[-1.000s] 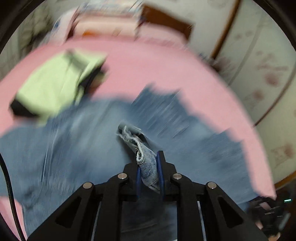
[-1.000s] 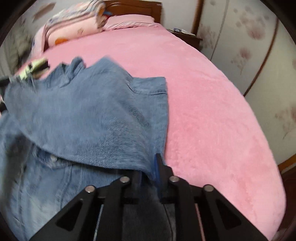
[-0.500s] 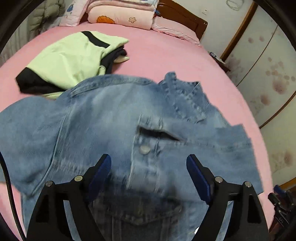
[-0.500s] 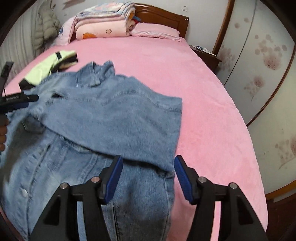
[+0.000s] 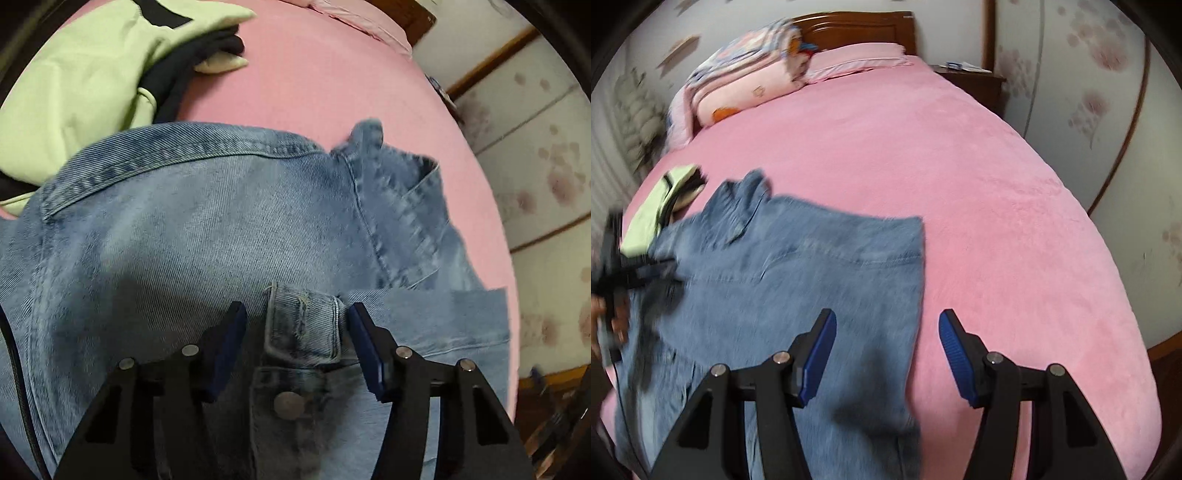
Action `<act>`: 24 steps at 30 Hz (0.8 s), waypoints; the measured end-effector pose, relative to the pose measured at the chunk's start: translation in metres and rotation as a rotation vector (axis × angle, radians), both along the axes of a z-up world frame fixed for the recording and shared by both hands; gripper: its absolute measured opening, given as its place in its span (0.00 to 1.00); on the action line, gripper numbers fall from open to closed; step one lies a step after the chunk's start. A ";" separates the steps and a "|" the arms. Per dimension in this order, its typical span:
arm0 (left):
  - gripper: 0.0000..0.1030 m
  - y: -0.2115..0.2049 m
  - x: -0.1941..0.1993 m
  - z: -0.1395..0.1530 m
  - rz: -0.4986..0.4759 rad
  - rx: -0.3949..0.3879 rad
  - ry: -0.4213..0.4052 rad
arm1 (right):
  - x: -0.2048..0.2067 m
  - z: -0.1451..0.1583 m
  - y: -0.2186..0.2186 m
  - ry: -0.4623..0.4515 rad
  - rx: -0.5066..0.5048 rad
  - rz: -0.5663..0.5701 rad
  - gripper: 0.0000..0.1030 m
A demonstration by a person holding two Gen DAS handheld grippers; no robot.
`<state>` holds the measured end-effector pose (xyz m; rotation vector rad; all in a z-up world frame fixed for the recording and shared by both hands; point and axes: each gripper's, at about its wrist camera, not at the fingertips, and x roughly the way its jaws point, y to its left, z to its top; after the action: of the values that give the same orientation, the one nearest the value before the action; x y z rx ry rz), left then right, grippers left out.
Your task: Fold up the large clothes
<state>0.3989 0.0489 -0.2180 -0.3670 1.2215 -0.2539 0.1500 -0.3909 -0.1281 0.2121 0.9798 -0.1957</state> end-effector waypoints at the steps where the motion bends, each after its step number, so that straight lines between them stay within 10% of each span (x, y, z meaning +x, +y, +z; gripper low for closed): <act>1: 0.54 0.000 -0.002 -0.001 -0.009 0.005 -0.010 | 0.007 -0.001 -0.007 -0.001 0.014 -0.019 0.56; 8: 0.54 -0.016 -0.006 -0.005 -0.085 0.075 -0.009 | 0.067 -0.036 -0.054 0.074 0.105 -0.140 0.56; 12: 0.25 -0.028 -0.008 0.000 -0.092 0.117 -0.007 | 0.090 -0.066 -0.066 0.139 0.152 -0.179 0.56; 17: 0.14 -0.037 -0.034 0.030 -0.050 0.184 -0.152 | 0.103 -0.084 -0.062 0.151 0.153 -0.185 0.56; 19: 0.14 -0.037 -0.051 0.045 -0.019 0.243 -0.234 | 0.107 -0.083 -0.053 0.148 0.096 -0.156 0.32; 20: 0.14 -0.034 -0.057 0.048 -0.004 0.262 -0.254 | 0.110 -0.080 -0.045 0.149 0.057 -0.124 0.04; 24: 0.15 -0.019 -0.057 0.036 0.032 0.295 -0.222 | 0.113 -0.071 -0.028 0.102 -0.116 -0.118 0.00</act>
<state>0.3417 0.0301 -0.1824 -0.0991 1.0151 -0.0811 0.2628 -0.4191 -0.1991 0.1552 1.0541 -0.3733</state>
